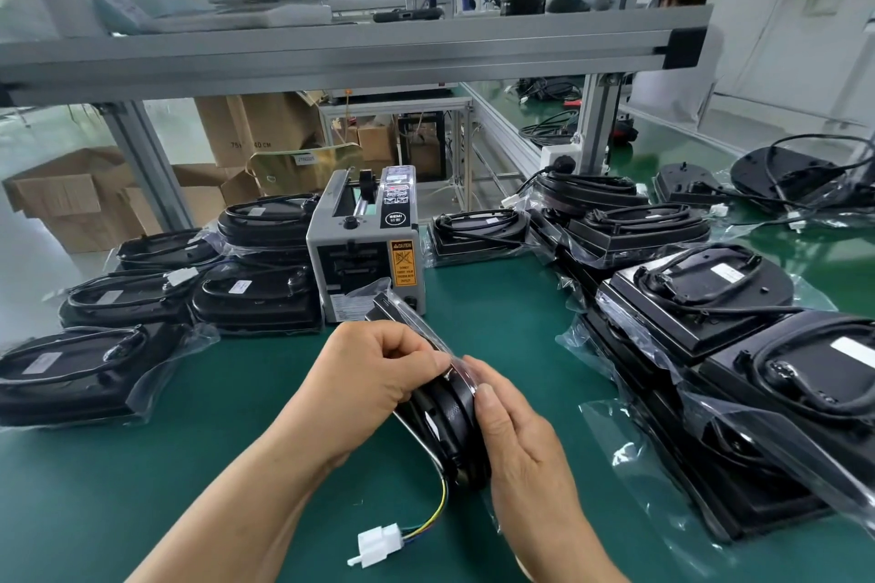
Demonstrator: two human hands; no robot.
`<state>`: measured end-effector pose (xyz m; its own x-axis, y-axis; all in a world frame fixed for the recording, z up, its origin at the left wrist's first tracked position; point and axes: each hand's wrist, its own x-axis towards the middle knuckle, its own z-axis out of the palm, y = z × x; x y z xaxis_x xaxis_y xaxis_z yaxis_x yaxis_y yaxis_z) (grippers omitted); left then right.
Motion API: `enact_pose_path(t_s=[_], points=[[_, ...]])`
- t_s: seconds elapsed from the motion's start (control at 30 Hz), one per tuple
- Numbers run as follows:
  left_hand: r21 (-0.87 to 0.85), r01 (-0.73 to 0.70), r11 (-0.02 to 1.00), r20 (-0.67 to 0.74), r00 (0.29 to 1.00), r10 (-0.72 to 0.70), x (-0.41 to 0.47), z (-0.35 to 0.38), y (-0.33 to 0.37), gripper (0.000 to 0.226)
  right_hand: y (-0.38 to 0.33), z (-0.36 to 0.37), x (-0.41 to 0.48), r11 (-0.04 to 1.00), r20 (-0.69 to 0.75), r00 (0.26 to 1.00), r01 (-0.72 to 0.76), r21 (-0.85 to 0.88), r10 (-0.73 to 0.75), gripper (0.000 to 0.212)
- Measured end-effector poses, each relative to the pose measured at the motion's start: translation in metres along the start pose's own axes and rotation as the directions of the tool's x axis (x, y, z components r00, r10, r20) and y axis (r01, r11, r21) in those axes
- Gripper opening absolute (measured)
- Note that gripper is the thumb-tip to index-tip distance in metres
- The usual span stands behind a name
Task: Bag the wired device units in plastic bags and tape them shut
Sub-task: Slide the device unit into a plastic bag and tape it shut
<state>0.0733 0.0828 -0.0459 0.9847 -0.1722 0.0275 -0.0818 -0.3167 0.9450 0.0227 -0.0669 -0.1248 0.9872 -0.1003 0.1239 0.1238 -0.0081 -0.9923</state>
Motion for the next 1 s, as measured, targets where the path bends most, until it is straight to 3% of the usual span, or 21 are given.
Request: enact_pose_path(t_s=[0.17,0.33,0.9,1.0], points=[[-0.002,0.003,1.000,0.051,0.999,-0.002,0.002,-0.003,0.002,0.017,0.001,0.001,-0.001,1.000,-0.005,1.000,0.003,-0.001,-0.003,0.040],[0.045,-0.010,0.999,0.060,0.998,0.007,0.003,-0.004,0.004,0.014,0.000,0.000,-0.001,1.000,-0.002,1.000,-0.008,-0.025,0.008,0.029],[0.177,-0.059,0.982,0.009,0.998,0.058,0.006,-0.001,-0.002,0.018,-0.004,0.000,-0.001,0.999,0.012,1.000,-0.014,-0.049,0.015,0.033],[0.212,-0.055,0.976,-0.052,0.996,0.068,0.005,0.000,-0.008,0.018,-0.003,-0.001,-0.001,0.999,0.012,1.000,-0.021,-0.041,0.021,0.034]])
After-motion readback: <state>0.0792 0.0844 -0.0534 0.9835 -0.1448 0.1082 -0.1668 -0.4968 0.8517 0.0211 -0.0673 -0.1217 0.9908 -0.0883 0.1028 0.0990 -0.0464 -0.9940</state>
